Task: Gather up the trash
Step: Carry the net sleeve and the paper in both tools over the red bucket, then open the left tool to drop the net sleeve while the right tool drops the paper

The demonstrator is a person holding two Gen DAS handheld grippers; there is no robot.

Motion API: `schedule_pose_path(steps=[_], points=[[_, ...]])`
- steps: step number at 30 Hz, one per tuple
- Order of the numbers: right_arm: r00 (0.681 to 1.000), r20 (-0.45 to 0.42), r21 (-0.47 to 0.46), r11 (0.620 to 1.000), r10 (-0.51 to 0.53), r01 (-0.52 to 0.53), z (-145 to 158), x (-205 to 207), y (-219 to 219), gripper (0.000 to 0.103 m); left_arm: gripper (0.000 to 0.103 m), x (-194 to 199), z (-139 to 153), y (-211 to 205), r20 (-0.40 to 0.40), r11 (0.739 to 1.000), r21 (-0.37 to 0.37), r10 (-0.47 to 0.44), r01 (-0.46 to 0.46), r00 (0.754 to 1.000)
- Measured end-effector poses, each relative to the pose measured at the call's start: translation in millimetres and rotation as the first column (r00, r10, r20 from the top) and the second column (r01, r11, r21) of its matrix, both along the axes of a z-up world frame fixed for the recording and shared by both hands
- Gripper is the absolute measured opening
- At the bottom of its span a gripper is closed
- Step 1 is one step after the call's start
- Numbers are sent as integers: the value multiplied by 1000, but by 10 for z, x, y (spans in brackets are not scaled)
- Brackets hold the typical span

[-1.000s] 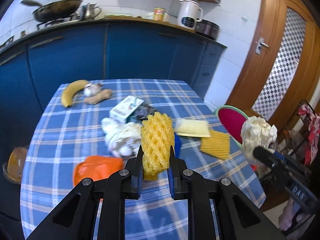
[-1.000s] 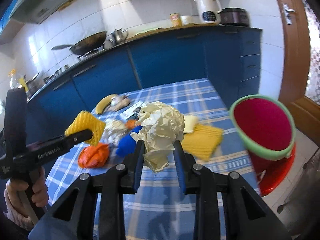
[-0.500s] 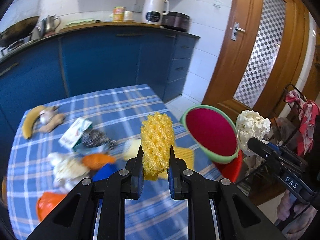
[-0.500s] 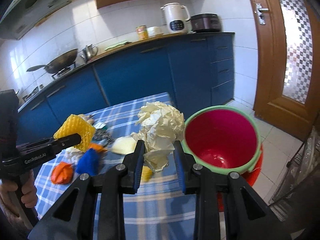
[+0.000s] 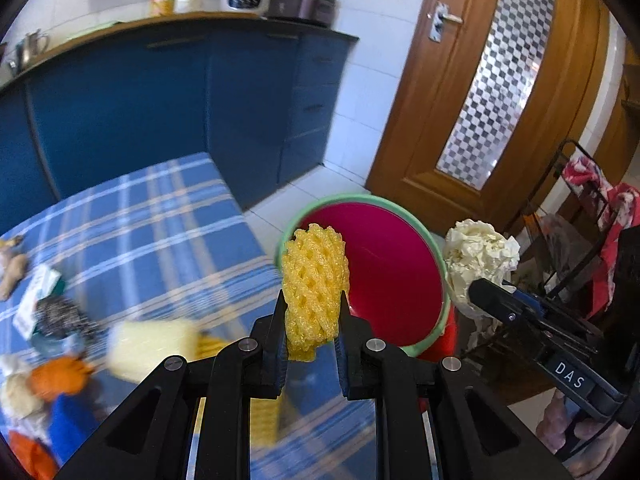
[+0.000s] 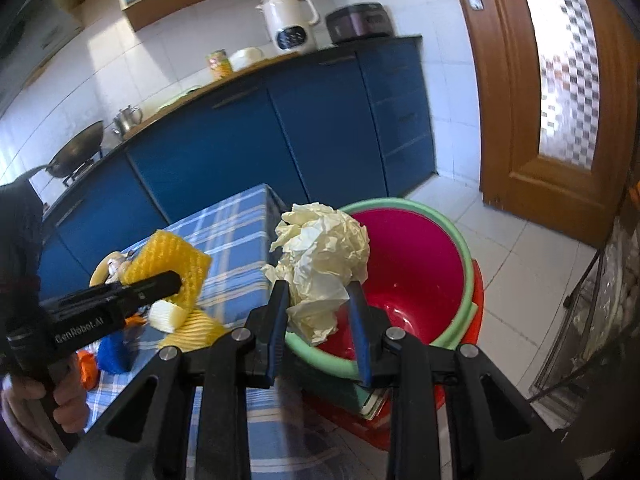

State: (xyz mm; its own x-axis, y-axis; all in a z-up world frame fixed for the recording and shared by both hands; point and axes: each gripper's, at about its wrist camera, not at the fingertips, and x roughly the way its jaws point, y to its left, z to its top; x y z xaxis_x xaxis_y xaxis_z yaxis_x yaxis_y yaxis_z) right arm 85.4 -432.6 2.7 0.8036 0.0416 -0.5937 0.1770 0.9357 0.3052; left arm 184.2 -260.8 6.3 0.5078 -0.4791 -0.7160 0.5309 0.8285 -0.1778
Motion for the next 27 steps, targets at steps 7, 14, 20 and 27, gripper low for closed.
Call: schedule_pose_path(steps=[7,14,20,27], points=[[998,-54,30,999,-34,35,-296,133,-308,33,19,176,-351,-424,-76,999,35,-38,40,996],[995,-77,32,998,-57,59,-490,240,-487,38,28,287,-552,-613,-106,996,70,-48,56,993],[996,-72,21,999,-46,48,-533,283,-491,43,51,348,-606,-590,-107,997,77,-17,26,994],[997,-51,21,998,-58,59,-484,251,-481,50,51,362,-548,-470,-92,998,67,17,-11,996]])
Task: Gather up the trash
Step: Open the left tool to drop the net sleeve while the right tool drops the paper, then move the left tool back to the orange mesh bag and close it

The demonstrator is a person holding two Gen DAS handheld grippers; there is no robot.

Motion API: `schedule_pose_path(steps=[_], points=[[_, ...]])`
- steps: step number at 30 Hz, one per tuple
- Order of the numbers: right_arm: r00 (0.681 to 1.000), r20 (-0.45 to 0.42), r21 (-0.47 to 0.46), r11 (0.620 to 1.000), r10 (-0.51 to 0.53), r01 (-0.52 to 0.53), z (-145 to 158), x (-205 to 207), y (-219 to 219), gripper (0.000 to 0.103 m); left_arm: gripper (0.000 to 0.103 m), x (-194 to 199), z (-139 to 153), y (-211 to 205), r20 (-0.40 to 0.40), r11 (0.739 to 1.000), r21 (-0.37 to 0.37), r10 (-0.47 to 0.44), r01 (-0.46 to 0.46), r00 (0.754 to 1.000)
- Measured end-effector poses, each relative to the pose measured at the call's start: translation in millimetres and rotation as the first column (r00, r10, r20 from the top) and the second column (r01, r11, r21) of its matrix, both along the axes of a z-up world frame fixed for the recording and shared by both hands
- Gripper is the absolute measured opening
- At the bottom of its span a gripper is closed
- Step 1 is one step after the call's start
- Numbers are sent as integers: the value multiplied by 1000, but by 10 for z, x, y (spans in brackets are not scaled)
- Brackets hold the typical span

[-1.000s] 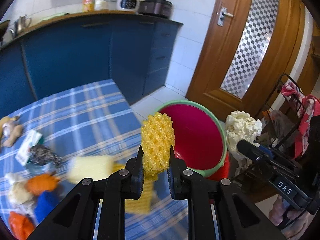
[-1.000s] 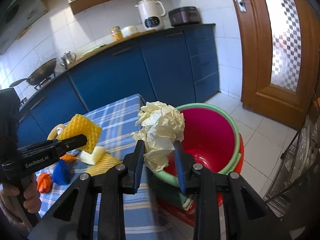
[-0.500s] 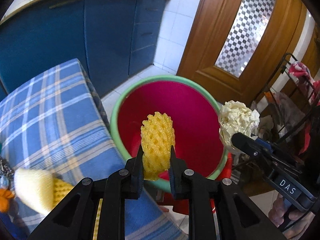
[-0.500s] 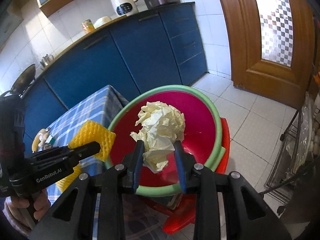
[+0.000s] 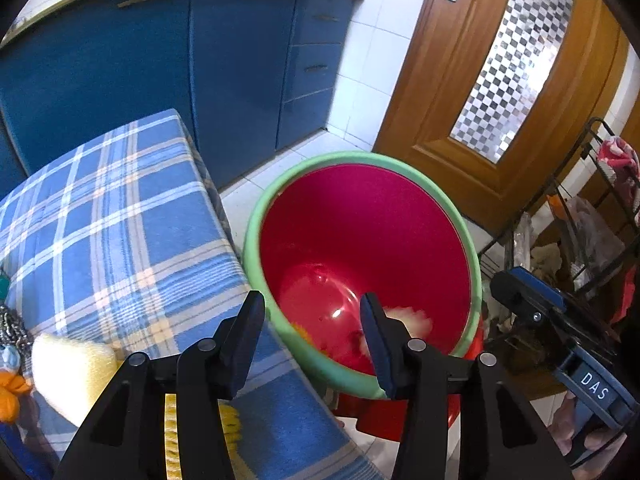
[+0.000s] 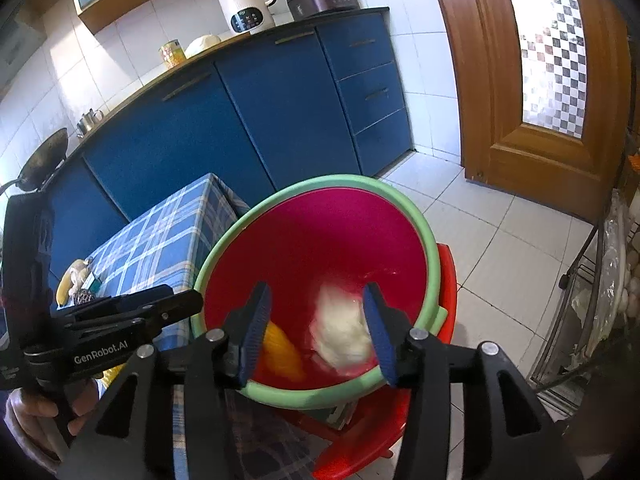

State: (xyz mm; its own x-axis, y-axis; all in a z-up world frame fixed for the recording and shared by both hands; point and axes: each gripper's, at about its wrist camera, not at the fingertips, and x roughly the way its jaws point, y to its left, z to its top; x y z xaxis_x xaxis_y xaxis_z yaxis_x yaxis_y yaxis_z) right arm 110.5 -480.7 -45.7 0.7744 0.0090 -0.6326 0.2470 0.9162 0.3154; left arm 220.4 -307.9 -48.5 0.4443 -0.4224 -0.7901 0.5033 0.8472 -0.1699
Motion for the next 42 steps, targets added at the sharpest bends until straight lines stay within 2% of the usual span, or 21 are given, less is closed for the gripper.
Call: schedule_pose_path(steps=[7,14,25,33,42], points=[[1000,26,-12,1000,-4,4,133,-133,86,50,51,-92,154,162,32,1000,-19,20,-20,999],[997,74,-9,1000,13,-12,404,-311,289,50,51,-295,370,386,64,999,-24,23,-21,998],[992,68,-11,995,104,-103,617,-512,860,50,51,-689,769,1142,137,992,-31,126,-123,982],[982,86,-15,985,170,-169,744,-652,1287,50,52,-901,940,1799,168,968,-22,249,-249,954],[963,77,-15,966,257,-257,810,-703,1738,50,52,-1097,992,2574,193,915,-11,398,-404,897]])
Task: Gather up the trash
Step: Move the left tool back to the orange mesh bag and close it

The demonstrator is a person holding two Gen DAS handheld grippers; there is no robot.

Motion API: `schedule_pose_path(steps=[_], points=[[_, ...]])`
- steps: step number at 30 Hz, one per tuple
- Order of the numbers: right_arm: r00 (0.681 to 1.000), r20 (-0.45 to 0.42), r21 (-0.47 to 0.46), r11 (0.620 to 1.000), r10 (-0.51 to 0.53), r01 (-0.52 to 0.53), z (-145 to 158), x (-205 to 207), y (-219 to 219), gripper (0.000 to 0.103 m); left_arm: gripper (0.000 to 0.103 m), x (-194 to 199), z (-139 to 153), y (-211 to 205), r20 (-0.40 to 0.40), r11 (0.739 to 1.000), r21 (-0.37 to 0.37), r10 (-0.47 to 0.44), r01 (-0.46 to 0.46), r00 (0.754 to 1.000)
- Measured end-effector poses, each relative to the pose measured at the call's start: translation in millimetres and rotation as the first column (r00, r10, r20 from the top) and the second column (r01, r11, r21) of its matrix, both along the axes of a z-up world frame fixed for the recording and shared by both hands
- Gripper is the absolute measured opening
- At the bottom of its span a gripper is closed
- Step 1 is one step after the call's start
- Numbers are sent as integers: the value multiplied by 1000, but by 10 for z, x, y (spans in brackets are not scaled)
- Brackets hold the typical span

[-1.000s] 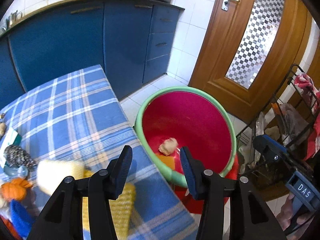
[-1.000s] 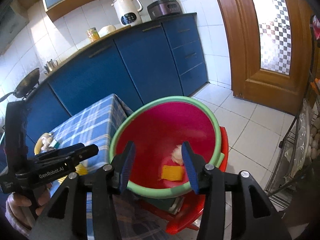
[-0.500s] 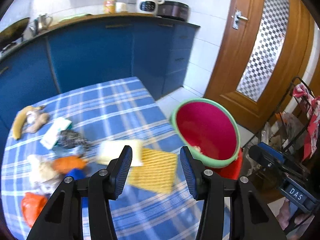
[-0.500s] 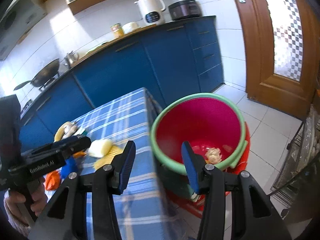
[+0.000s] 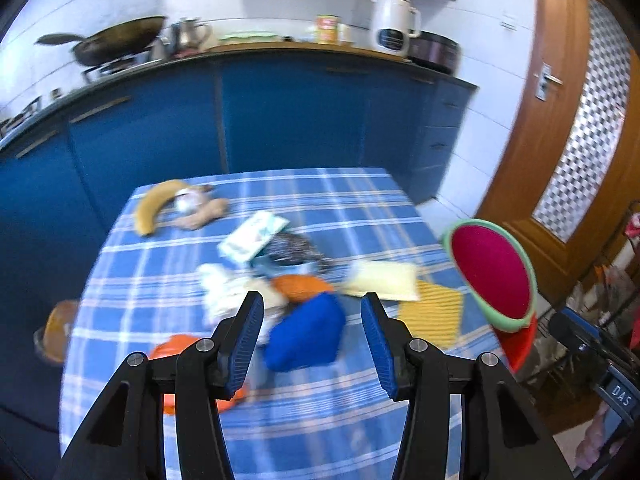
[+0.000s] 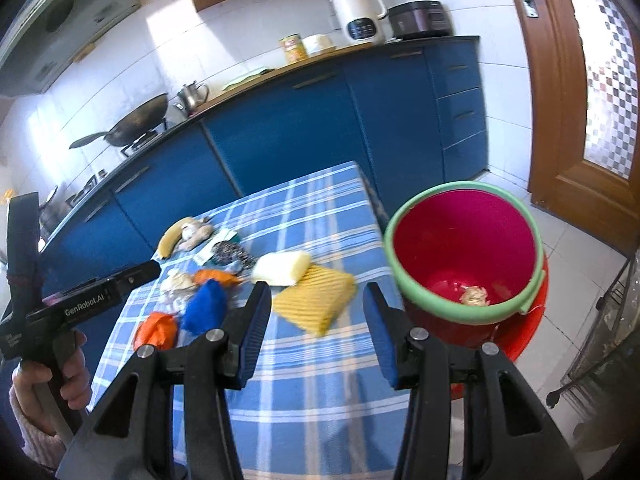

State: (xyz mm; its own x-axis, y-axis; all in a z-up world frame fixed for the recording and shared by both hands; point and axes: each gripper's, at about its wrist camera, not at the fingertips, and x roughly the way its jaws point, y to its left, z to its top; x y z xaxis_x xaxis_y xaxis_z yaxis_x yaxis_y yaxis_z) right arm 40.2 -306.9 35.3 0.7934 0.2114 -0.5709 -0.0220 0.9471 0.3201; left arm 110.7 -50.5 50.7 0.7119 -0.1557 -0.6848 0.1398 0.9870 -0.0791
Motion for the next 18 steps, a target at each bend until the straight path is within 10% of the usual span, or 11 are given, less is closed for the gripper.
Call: schedule_pose_path(steps=[18], points=[[989,-60,-20,991,134,-135,-168,203,825,50,56,-21,-643,880,-148,987,-20,154,-159,977]])
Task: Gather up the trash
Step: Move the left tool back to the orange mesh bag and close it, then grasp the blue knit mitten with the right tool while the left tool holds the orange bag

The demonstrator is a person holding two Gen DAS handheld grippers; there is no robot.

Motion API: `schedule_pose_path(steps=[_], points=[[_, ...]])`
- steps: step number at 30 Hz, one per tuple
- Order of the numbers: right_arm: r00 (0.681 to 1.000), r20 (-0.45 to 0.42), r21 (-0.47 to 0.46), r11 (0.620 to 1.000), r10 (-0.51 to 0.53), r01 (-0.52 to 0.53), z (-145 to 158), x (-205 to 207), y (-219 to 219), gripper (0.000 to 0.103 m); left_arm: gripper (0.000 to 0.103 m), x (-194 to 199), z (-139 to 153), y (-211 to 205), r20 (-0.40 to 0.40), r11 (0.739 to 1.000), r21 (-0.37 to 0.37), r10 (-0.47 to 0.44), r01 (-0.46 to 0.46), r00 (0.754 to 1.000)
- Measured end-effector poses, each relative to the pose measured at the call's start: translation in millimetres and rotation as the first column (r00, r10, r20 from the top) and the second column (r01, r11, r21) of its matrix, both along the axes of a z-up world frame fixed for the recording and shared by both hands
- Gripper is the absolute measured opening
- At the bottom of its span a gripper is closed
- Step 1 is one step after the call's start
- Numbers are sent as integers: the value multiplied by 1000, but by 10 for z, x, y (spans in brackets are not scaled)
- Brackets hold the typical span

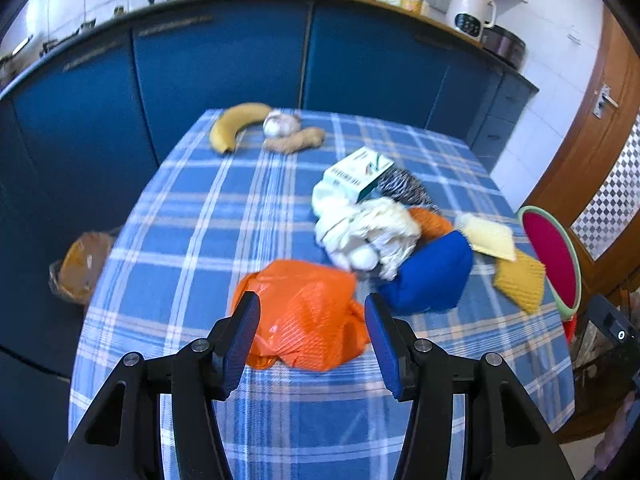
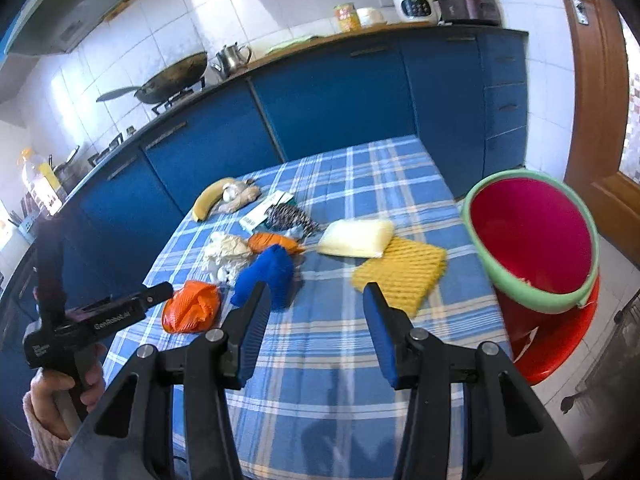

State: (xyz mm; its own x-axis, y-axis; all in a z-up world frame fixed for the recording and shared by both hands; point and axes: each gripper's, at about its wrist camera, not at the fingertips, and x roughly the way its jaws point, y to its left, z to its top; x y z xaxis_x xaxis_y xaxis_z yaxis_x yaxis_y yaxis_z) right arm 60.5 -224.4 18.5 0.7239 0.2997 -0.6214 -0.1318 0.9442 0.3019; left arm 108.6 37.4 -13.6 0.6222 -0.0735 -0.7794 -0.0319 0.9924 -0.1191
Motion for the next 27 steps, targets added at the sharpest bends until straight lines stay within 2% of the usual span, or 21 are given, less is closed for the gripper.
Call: schedule_pose_path(steps=[9,14,18,22,27], points=[[998,-57,-4,1000,27,-27,-190,159,200,50,56,145,-341,57,-76,999,-42,7,-10,997],[997,-71,-17,999,31,-32,-254,225,266,50,57,229,-448,72,-91,998,-59,22,-28,996],[995,-89,-19,999,33,-35,-310,277,302,50,57,275,-501,54,-85,998,-63,24,-30,996],[993,-111,-22,999,40,-43,-380,343,352,50,58,308,-520,4,-62,999,-9,35,-35,997],[990,-130,-24,998,58,-61,-466,408,446,50,57,318,-527,75,-41,999,-25,42,-43,998]])
